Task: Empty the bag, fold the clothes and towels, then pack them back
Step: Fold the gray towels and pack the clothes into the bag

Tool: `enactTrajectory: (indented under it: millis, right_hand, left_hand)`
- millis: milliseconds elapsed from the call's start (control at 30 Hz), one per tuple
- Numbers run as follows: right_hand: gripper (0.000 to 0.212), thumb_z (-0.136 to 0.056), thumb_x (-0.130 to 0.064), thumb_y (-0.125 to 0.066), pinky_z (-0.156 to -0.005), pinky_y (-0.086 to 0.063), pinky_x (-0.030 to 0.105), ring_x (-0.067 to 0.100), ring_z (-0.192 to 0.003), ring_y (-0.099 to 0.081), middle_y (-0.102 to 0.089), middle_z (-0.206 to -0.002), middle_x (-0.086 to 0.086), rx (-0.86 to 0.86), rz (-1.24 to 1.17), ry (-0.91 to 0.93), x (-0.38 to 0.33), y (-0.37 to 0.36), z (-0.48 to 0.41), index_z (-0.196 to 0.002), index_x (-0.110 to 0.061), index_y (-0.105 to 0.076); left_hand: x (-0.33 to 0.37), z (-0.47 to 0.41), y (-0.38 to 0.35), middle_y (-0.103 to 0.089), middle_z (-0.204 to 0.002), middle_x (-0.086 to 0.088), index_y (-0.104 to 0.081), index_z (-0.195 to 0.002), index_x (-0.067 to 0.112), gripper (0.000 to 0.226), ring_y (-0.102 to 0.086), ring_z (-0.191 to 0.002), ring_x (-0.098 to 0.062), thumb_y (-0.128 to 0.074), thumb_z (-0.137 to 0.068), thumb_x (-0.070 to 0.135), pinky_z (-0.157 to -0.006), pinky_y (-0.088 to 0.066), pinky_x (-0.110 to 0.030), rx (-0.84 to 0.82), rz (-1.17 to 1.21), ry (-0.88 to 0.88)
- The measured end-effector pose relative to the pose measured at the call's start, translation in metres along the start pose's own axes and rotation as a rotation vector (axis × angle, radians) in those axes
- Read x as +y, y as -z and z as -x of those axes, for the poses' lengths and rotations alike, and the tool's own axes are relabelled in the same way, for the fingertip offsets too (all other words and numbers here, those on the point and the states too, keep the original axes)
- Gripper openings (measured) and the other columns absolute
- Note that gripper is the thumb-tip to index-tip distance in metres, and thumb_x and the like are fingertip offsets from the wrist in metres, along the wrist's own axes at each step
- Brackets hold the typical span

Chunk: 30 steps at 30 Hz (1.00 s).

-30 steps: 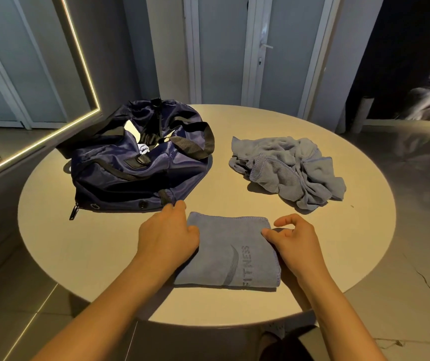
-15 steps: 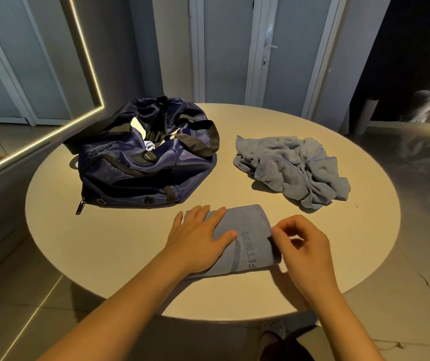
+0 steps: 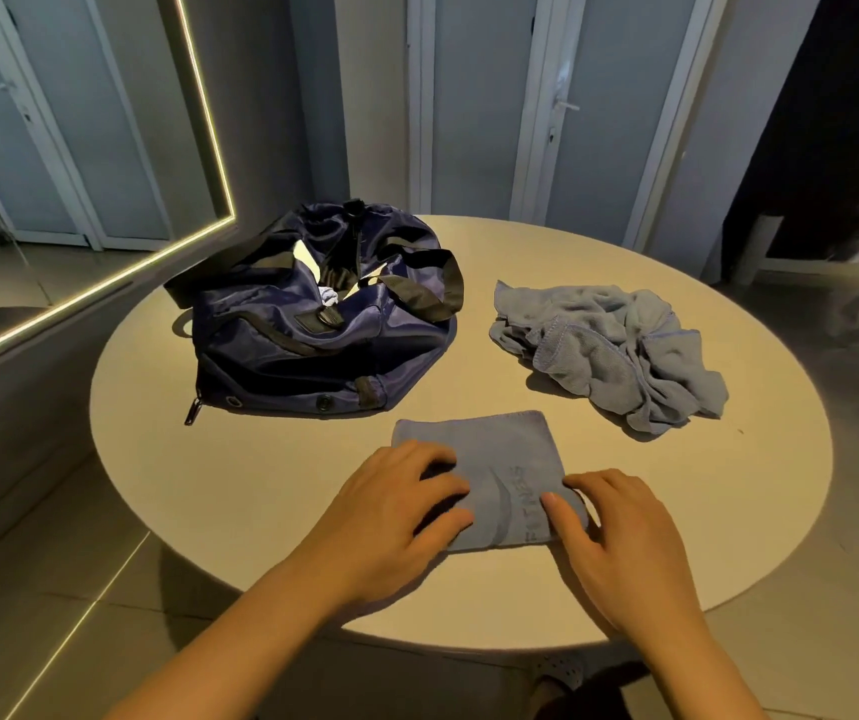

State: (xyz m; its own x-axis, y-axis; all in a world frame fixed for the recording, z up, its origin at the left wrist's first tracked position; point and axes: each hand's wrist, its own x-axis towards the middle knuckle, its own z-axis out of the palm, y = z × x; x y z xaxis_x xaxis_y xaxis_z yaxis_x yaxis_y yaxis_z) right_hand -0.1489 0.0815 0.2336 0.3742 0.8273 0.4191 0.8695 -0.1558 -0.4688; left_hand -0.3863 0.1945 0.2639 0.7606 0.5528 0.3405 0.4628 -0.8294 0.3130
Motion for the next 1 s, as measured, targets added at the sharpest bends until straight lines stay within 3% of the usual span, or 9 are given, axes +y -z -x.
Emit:
enactTrajectory:
  millis: [67, 167, 300, 400, 533, 633, 700, 800, 1000]
  right_hand:
    - [0.055, -0.092, -0.066, -0.041, -0.077, -0.042, 0.028, 0.016, -0.097, -0.058, -0.064, -0.109, -0.007, 0.068, -0.014, -0.031, -0.002, 0.0, 0.001, -0.104, -0.022, -0.072]
    - [0.045, -0.091, -0.054, -0.055, -0.091, -0.042, 0.029, 0.014, -0.115, -0.054, -0.057, -0.13, -0.002, 0.1, -0.088, 0.135, -0.009, 0.005, 0.002, -0.117, -0.02, -0.067]
    - [0.052, -0.083, -0.053, -0.066, -0.108, -0.036, 0.025, -0.003, -0.121, -0.045, -0.057, -0.135, -0.016, -0.118, -0.182, 0.32, -0.017, 0.009, 0.006, -0.129, -0.03, -0.06]
    - [0.047, -0.082, -0.051, -0.065, -0.1, -0.037, 0.017, -0.003, -0.113, -0.05, -0.058, -0.125, -0.026, -0.195, -0.203, 0.257, -0.016, 0.009, 0.004, -0.127, -0.039, -0.058]
    - [0.056, -0.079, -0.056, -0.062, -0.099, -0.03, 0.008, -0.003, -0.118, -0.047, -0.053, -0.128, -0.031, -0.228, -0.186, 0.193, -0.012, 0.009, 0.003, -0.134, -0.043, -0.054]
    - [0.062, -0.079, -0.059, -0.061, -0.103, -0.037, 0.015, -0.001, -0.121, -0.048, -0.053, -0.135, -0.028, -0.268, -0.251, 0.12, -0.007, 0.008, -0.002, -0.138, -0.045, -0.051]
    - [0.046, -0.085, -0.05, -0.064, -0.099, -0.045, 0.024, 0.003, -0.115, -0.054, -0.059, -0.127, -0.025, -0.244, -0.264, 0.134, -0.003, 0.007, -0.005, -0.129, -0.043, -0.058]
    - [0.017, -0.094, -0.026, -0.069, -0.082, -0.044, 0.019, 0.006, -0.097, -0.059, -0.066, -0.101, -0.021, -0.188, -0.291, 0.172, -0.005, 0.008, -0.009, -0.104, -0.038, -0.066]
    - [0.008, -0.096, -0.025, -0.067, -0.071, -0.051, 0.038, 0.013, -0.083, -0.063, -0.07, -0.087, -0.015, -0.222, -0.386, 0.078, -0.013, 0.015, -0.029, -0.093, -0.033, -0.068]
  left_hand:
    - [-0.004, 0.011, 0.0, -0.048, -0.14, 0.022, -0.057, -0.136, 0.04, 0.049, -0.045, -0.125, -0.002, -0.044, -0.097, 0.067, -0.104, -0.041, -0.024, -0.041, 0.023, 0.023]
    - [-0.013, 0.018, -0.002, -0.039, -0.151, 0.03, -0.046, -0.147, 0.046, 0.068, -0.038, -0.136, 0.005, -0.053, -0.086, 0.077, -0.112, -0.035, -0.021, -0.089, 0.097, 0.089]
    - [-0.016, 0.019, -0.006, -0.048, -0.143, 0.033, -0.051, -0.14, 0.047, 0.059, -0.045, -0.129, 0.008, -0.062, -0.085, 0.064, -0.108, -0.042, -0.02, -0.044, 0.25, 0.134]
    - [-0.015, 0.02, -0.007, -0.054, -0.138, 0.031, -0.055, -0.135, 0.044, 0.05, -0.05, -0.124, 0.007, -0.056, -0.087, 0.062, -0.105, -0.046, -0.02, -0.007, 0.244, 0.152]
    - [-0.013, 0.02, -0.005, -0.063, -0.123, 0.028, -0.06, -0.126, 0.042, 0.041, -0.06, -0.112, 0.003, -0.046, -0.095, 0.064, -0.094, -0.053, -0.022, 0.035, 0.32, 0.188]
    - [-0.013, 0.016, -0.002, -0.068, -0.102, 0.02, -0.064, -0.112, 0.037, 0.031, -0.066, -0.094, -0.007, -0.046, -0.1, 0.058, -0.077, -0.056, -0.032, 0.053, 0.404, 0.197]
    - [-0.013, 0.014, 0.0, -0.067, -0.092, 0.014, -0.065, -0.105, 0.031, 0.032, -0.065, -0.085, -0.013, -0.046, -0.1, 0.056, -0.07, -0.053, -0.037, 0.083, 0.432, 0.215]
    - [-0.013, 0.014, -0.001, -0.066, -0.089, 0.012, -0.065, -0.1, 0.028, 0.019, -0.064, -0.085, -0.014, -0.054, -0.104, 0.043, -0.067, -0.05, -0.032, 0.102, 0.485, 0.228]
    - [-0.016, 0.011, 0.001, -0.069, -0.09, 0.01, -0.066, -0.101, 0.024, 0.007, -0.066, -0.085, -0.011, -0.068, -0.097, 0.03, -0.07, -0.05, -0.022, 0.13, 0.607, 0.328]
